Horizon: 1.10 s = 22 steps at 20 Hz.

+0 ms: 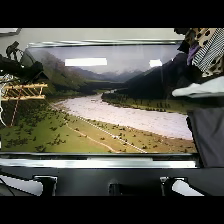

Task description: Fold the clothes and pants, and hang the long-sleeved shirts on hangers.

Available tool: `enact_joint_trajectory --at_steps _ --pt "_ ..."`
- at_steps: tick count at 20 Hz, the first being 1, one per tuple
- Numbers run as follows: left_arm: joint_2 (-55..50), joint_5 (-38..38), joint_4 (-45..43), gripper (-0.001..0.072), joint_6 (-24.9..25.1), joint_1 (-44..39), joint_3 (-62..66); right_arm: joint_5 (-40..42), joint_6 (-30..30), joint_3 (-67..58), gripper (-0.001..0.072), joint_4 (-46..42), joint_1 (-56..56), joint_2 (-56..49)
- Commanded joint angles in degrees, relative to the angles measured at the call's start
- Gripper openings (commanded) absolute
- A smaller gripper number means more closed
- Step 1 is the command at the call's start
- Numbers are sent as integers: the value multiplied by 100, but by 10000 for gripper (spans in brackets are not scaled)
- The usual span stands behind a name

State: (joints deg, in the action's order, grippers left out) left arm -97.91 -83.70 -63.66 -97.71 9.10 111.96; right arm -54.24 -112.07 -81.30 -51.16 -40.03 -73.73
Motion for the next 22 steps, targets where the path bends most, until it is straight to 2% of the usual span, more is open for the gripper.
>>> enact_joint_trajectory --at_steps 1,3,6,10,14,19,22 --pt "-2 -131 -2 16 4 -2 0 -326 -1137 -4 32 -1469 -131 446" --pt "0 -179 -2 16 2 -2 2 -780 -1484 -4 32 -1878 -131 568" --pt "0 -269 0 16 31 -2 2 -1578 -1661 -4 32 -2702 -131 726" --pt "-2 -376 0 17 42 -2 0 -2511 -1593 -2 32 -4153 -131 874" --pt "-2 -398 0 17 39 -2 0 -2616 -1088 619 32 -4839 -120 874" --pt "-2 -396 0 17 42 -2 0 -2164 -1226 1965 32 -5676 -120 872" --pt "-2 -396 0 16 39 -2 0 -2426 -1357 2367 32 -5965 -120 874"
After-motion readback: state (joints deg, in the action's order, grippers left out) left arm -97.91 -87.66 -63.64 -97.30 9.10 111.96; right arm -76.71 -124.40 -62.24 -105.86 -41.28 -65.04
